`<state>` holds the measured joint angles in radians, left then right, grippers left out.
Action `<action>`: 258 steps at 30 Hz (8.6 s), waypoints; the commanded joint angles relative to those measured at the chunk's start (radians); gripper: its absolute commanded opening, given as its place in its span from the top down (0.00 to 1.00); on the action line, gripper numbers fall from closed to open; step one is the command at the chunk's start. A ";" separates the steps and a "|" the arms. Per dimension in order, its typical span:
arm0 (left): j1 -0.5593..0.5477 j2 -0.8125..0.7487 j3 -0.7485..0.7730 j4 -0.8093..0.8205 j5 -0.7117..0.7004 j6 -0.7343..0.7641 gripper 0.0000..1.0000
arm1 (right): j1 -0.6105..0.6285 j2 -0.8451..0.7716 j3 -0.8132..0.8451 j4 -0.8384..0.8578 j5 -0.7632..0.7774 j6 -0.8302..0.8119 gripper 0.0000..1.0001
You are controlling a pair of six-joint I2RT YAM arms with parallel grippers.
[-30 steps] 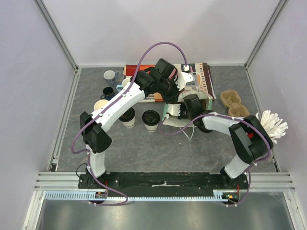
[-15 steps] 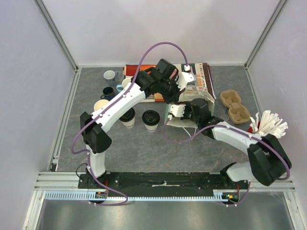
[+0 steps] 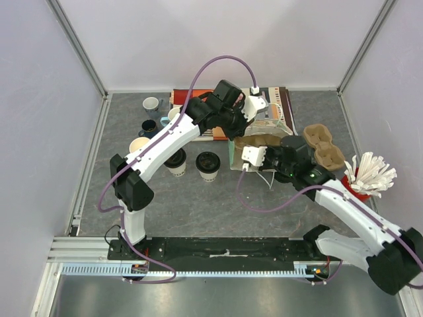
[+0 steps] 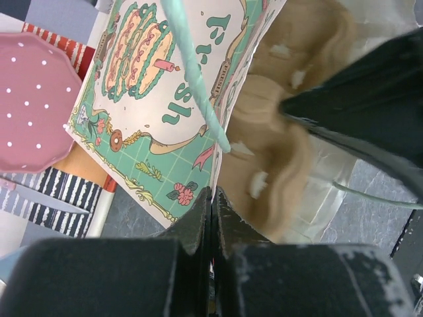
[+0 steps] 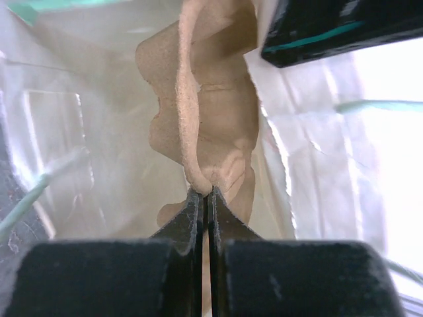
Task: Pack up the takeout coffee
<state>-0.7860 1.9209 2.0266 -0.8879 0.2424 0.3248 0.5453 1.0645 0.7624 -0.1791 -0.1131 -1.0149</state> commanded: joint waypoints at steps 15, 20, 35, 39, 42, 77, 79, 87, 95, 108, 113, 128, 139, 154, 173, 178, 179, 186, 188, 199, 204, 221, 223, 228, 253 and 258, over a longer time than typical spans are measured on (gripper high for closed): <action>0.050 -0.037 0.109 -0.045 0.049 -0.210 0.98 | 0.002 -0.265 0.337 -0.402 -0.241 0.042 1.00; 0.048 -0.074 0.087 -0.063 0.107 -0.253 0.98 | 0.002 -0.313 0.409 -0.415 -0.244 0.056 1.00; -0.051 -0.270 -0.017 -0.137 0.279 -0.221 0.98 | 0.002 -0.408 0.590 -0.300 -0.231 0.220 1.00; -0.096 -0.326 -0.135 -0.160 0.296 -0.194 0.98 | 0.002 -0.414 0.603 -0.278 -0.178 0.239 1.00; -0.094 -0.338 -0.166 -0.219 0.305 -0.184 0.98 | 0.002 -0.408 0.609 -0.275 -0.166 0.242 1.00; 0.019 -0.243 0.010 -0.322 0.247 -0.006 0.12 | 0.004 -0.219 0.564 -0.281 -0.085 0.088 1.00; 0.019 -0.237 0.062 -0.330 0.245 0.003 0.09 | 0.002 -0.202 0.598 -0.273 -0.067 0.094 1.00; 0.059 -0.286 0.089 -0.029 0.300 -0.093 0.07 | 0.001 -0.201 0.554 -0.203 0.071 0.108 1.00; 0.140 -0.284 0.150 0.152 0.396 -0.443 0.02 | -0.007 -0.153 0.561 -0.272 0.234 0.111 1.00; 0.134 -0.206 0.336 0.132 0.198 -0.670 0.01 | 0.021 -0.060 0.752 -0.568 0.182 0.222 1.00; 0.136 -0.186 0.331 0.155 0.189 -0.825 0.09 | 0.039 -0.066 0.736 -0.576 0.142 0.214 1.00; 0.179 -0.161 0.109 0.251 0.310 -1.228 0.37 | 0.110 0.104 0.850 -0.657 0.199 0.151 1.00; 0.246 -0.178 0.150 0.230 0.294 -1.204 0.44 | 0.128 0.103 0.822 -0.666 0.257 0.154 1.00; 0.206 -0.211 -0.003 0.274 0.259 -1.313 0.40 | 0.143 0.137 0.862 -0.675 0.243 0.116 1.00; 0.226 -0.206 -0.034 0.219 0.230 -1.336 0.98 | 0.168 0.146 0.896 -0.637 0.230 0.200 0.65; 0.243 -0.217 -0.055 0.286 0.250 -1.337 0.98 | 0.168 0.112 0.908 -0.570 0.188 0.433 0.45; 0.251 -0.218 -0.065 0.296 0.261 -1.342 0.98 | 0.170 0.108 0.911 -0.554 0.170 0.490 0.38; 0.269 -0.234 -0.088 0.423 0.304 -1.339 0.98 | 0.163 0.195 1.134 -0.543 0.274 1.225 0.28; 0.269 -0.249 -0.117 0.504 0.324 -1.313 0.98 | 0.160 0.228 1.204 -0.550 0.366 1.428 0.27; 0.268 -0.419 -0.396 0.665 0.193 -1.333 0.98 | 0.157 0.531 1.635 -1.163 0.639 2.159 0.11; 0.264 -0.467 -0.451 0.685 0.166 -1.345 0.98 | 0.166 0.618 1.674 -1.278 0.676 2.155 0.02; 0.263 -0.461 -0.519 0.750 0.133 -1.322 0.98 | 0.173 0.653 1.545 -1.266 0.704 1.785 0.09; 0.261 -0.462 -0.528 0.756 0.132 -1.330 0.98 | 0.174 0.678 1.552 -1.251 0.636 1.748 0.09; 0.263 -0.456 -0.517 0.762 0.135 -1.336 0.98 | 0.156 0.701 1.568 -1.251 0.638 1.734 0.13; 0.161 -0.407 -0.485 0.663 0.115 -1.279 0.98 | 0.018 0.655 1.399 -1.243 0.615 1.609 0.31; 0.174 -0.381 -0.401 0.647 0.130 -1.195 0.98 | -0.013 0.534 1.257 -1.107 0.456 1.532 0.27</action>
<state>-0.6254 1.5402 1.5139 -0.2573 0.3481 -0.9485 0.5636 1.7111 2.0960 -1.3449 0.4538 0.5903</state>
